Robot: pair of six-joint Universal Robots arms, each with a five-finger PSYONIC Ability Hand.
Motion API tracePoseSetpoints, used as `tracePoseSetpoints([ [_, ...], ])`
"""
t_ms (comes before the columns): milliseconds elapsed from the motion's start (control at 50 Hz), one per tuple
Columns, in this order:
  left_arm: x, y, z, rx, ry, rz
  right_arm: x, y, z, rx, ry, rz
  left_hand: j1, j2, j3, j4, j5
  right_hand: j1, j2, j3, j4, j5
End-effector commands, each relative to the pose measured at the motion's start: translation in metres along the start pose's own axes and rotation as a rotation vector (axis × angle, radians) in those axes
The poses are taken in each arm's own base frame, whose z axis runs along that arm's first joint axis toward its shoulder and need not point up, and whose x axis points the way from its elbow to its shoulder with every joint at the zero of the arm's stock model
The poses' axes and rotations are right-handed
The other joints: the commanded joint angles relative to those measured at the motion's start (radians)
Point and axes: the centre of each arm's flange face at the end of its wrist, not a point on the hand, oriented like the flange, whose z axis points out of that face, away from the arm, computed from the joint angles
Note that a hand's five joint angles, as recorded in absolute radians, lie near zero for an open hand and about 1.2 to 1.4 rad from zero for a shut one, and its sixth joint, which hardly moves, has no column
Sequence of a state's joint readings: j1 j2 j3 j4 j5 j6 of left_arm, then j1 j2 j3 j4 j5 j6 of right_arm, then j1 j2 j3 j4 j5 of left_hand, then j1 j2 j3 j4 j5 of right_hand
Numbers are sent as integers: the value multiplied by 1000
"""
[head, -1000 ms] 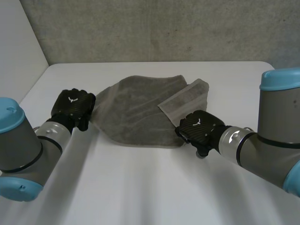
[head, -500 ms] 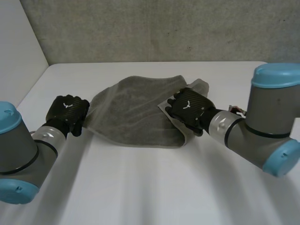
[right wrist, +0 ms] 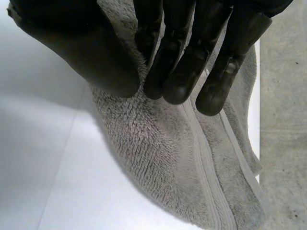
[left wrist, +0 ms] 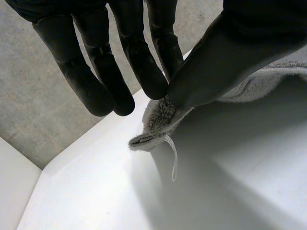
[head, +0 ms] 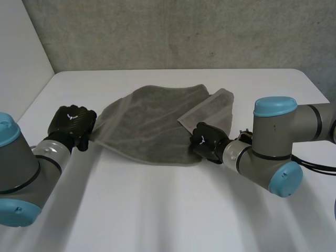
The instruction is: Fold the towel.
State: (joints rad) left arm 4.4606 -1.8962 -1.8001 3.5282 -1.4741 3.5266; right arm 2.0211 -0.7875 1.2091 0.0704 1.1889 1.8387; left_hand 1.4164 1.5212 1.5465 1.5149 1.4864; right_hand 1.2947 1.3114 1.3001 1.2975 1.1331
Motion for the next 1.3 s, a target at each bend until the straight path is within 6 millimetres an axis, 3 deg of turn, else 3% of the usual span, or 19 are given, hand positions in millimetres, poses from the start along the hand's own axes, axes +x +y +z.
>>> tracePoseSetpoints([
  [20, 0, -1, 0, 4, -2, 1, 22, 1, -1, -43, 152, -3, -20, -125, -150, -119, -265, 102, 85, 96, 99, 89],
  [40, -1, -3, 0, 7, -1, 1, 33, -3, -9, -54, 193, 10, -20, -125, -150, -119, -265, 102, 85, 96, 99, 89],
  [160, -6, -4, 1, 9, -17, -2, 41, -5, -33, -112, 227, 103, -20, -125, -150, -119, -265, 102, 85, 96, 99, 89],
  [220, -10, -7, 1, 19, -29, -2, 36, -5, -52, -192, 194, 195, -20, -125, -150, -119, -265, 102, 85, 96, 99, 89],
  [260, -11, -8, 1, 23, -32, -3, 30, -7, -75, -272, 135, 318, -20, -125, -150, -119, -265, 102, 85, 96, 99, 89],
  [320, -11, -8, 0, 23, -32, -3, 22, -9, -84, -310, 82, 400, -20, -125, -150, -119, -265, 102, 85, 96, 99, 89],
  [360, -11, -9, 0, 23, -31, -3, 2, -17, -102, -370, -71, 586, -20, -125, -150, -119, -265, 102, 85, 96, 99, 89],
  [460, -11, -8, -1, 22, -30, -3, -6, -31, -110, -315, -204, 743, -20, -125, -150, -119, -265, 102, 85, 96, 99, 89],
  [480, -10, -8, -1, 22, -29, -3, -2, -35, -110, -270, -205, 750, -20, -125, -150, -119, -265, -159, -176, -164, -162, -172],
  [500, -10, -8, -1, 22, -29, -3, -2, -35, -110, -269, -205, 750, -20, -125, -150, -119, -265, -162, -178, -167, -164, -175],
  [540, -9, -8, -1, 22, -27, -3, 16, -43, -112, -183, -115, 726, -20, -125, -150, -119, -265, -538, -555, -544, -541, -551],
  [560, -9, -8, -1, 22, -27, -3, 16, -43, -112, -182, -114, 726, -20, -125, -150, -119, -265, -540, -557, -546, -543, -553],
  [580, -9, -8, -1, 20, -26, -3, 26, -45, -112, -148, -55, 705, -20, -125, -150, -119, -265, -787, -804, -793, -790, -800],
  [700, -9, -7, -2, 16, -25, -3, 51, -54, -110, -50, 102, 634, -20, -125, -150, -119, -265, -849, -865, -854, -851, -861],
  [780, -9, -7, -2, 17, -25, -3, 53, -54, -107, -44, 105, 623, -20, -125, -150, -119, -265, -849, -865, -854, -851, -862],
  [880, -8, -7, -2, 18, -24, -3, 43, -50, -91, -42, 67, 614, -20, -125, -150, -119, -265, -846, -862, -851, -849, -859],
  [920, -7, -7, -2, 18, -20, -3, 36, -45, -73, -45, 48, 564, -20, -125, -150, -119, -265, -846, -862, -851, -849, -859],
  [1080, -7, -8, -2, 19, -21, -2, 15, -41, -42, -43, -17, 374, -20, -125, -150, -119, -265, -849, -865, -854, -851, -862],
  [1300, -7, -6, -2, 16, -20, -3, 4, -27, -17, -68, -38, 347, -20, -125, -150, -119, -265, -945, -962, -951, -948, -958],
])
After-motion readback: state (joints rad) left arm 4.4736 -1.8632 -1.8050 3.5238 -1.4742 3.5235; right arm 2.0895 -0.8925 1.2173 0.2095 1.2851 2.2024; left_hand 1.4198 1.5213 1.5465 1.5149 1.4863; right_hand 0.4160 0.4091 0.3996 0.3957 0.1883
